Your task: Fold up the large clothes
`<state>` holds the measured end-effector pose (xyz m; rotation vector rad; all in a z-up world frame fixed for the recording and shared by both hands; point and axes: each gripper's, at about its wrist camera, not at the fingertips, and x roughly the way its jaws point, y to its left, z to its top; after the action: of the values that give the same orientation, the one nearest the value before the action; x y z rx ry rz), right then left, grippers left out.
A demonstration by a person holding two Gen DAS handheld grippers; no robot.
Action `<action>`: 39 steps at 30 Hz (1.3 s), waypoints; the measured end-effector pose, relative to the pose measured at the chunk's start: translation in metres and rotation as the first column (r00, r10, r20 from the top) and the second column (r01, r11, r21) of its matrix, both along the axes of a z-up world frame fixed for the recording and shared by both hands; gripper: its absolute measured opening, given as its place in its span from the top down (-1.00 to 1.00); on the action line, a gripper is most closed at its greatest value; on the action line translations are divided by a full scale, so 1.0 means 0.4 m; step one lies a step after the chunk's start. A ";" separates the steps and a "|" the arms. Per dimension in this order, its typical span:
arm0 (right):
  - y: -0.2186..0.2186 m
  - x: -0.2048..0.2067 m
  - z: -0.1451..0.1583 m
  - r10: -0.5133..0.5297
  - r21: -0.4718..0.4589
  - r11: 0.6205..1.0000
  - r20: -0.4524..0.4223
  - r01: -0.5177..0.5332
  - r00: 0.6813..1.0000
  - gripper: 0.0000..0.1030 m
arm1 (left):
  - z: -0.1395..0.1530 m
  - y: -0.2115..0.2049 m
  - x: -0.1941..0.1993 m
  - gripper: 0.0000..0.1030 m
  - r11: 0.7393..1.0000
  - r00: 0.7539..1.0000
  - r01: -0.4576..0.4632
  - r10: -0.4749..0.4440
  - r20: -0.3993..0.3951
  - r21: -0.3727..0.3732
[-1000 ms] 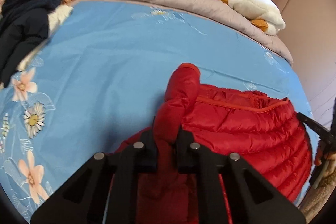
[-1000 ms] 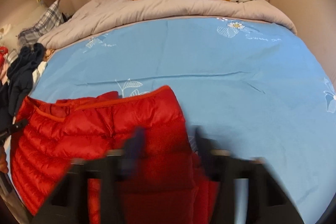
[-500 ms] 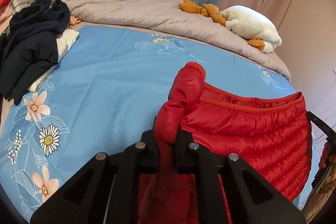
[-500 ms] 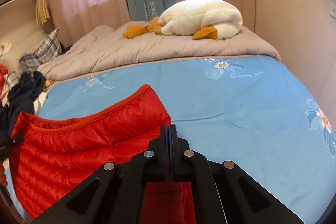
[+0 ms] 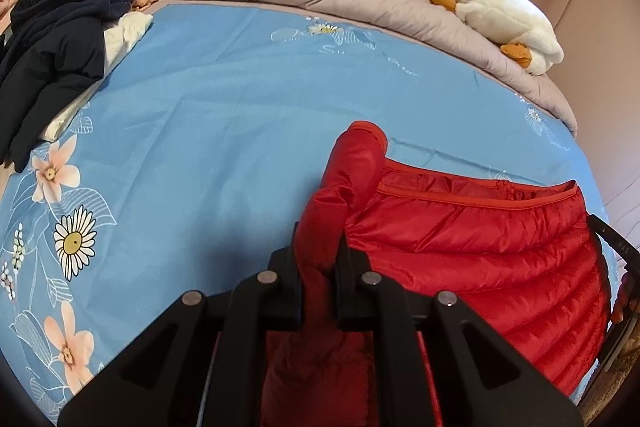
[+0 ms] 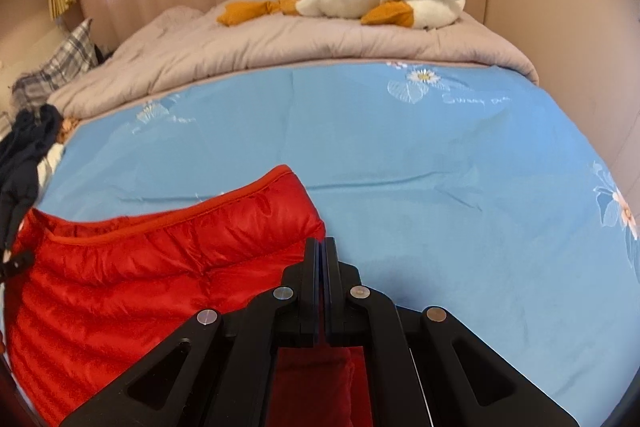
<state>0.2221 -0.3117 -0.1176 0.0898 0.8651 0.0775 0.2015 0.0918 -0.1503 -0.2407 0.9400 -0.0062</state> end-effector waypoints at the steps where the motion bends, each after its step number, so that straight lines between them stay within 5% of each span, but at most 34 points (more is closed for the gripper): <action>1: 0.000 0.002 -0.004 0.002 0.001 1.000 -0.007 -0.002 1.000 0.98 | -0.003 -0.002 0.001 0.77 1.000 1.000 0.002 -0.002 -0.005 0.003; 39: 0.007 0.029 -0.084 -0.014 -0.049 0.999 -0.114 0.008 0.993 0.98 | -0.062 0.006 0.012 0.66 0.999 0.997 -0.027 0.025 -0.071 -0.031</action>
<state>0.2339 -0.3087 -0.1511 0.0544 0.9802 0.0415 0.2063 0.0943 -0.1753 -0.2840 1.0080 0.0119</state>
